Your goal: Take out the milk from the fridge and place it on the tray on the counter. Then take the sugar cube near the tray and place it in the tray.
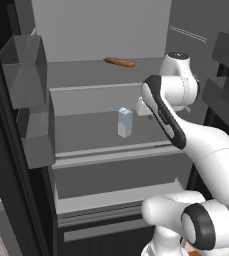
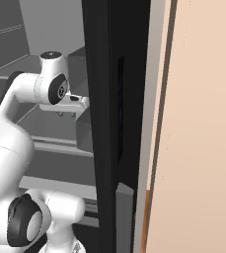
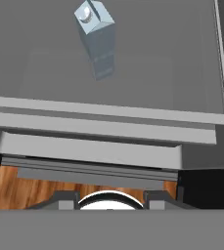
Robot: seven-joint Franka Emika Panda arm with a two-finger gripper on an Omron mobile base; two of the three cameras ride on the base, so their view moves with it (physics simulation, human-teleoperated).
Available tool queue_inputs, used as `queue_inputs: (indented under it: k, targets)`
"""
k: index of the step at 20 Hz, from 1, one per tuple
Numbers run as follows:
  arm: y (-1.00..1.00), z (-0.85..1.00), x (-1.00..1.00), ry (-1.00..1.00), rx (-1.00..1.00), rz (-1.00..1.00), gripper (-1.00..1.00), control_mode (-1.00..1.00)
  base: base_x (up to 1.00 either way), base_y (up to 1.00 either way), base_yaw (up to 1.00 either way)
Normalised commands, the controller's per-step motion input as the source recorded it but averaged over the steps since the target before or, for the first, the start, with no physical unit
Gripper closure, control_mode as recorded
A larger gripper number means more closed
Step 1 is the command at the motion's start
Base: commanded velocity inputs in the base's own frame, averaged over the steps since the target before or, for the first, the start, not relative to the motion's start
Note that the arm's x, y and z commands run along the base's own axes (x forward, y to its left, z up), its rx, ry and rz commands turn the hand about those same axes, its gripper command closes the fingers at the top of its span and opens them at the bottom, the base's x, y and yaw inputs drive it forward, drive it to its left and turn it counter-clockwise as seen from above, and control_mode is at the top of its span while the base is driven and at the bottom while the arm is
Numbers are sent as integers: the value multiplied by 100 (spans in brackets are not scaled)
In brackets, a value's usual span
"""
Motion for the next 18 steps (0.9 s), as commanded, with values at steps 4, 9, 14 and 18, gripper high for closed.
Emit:
queue_inputs:
  k: [4,9,14,18]
  targets:
    - [9,0,-27,-4,3,0,-100,-100,0,0,0]
    - [37,-16,0,-20,2,2,-100,-100,0,0,0]
    - [15,-12,16,-25,0,4,-100,-100,0,0,0]
    - [0,-6,24,-13,0,3,-100,-100,0,0,0]
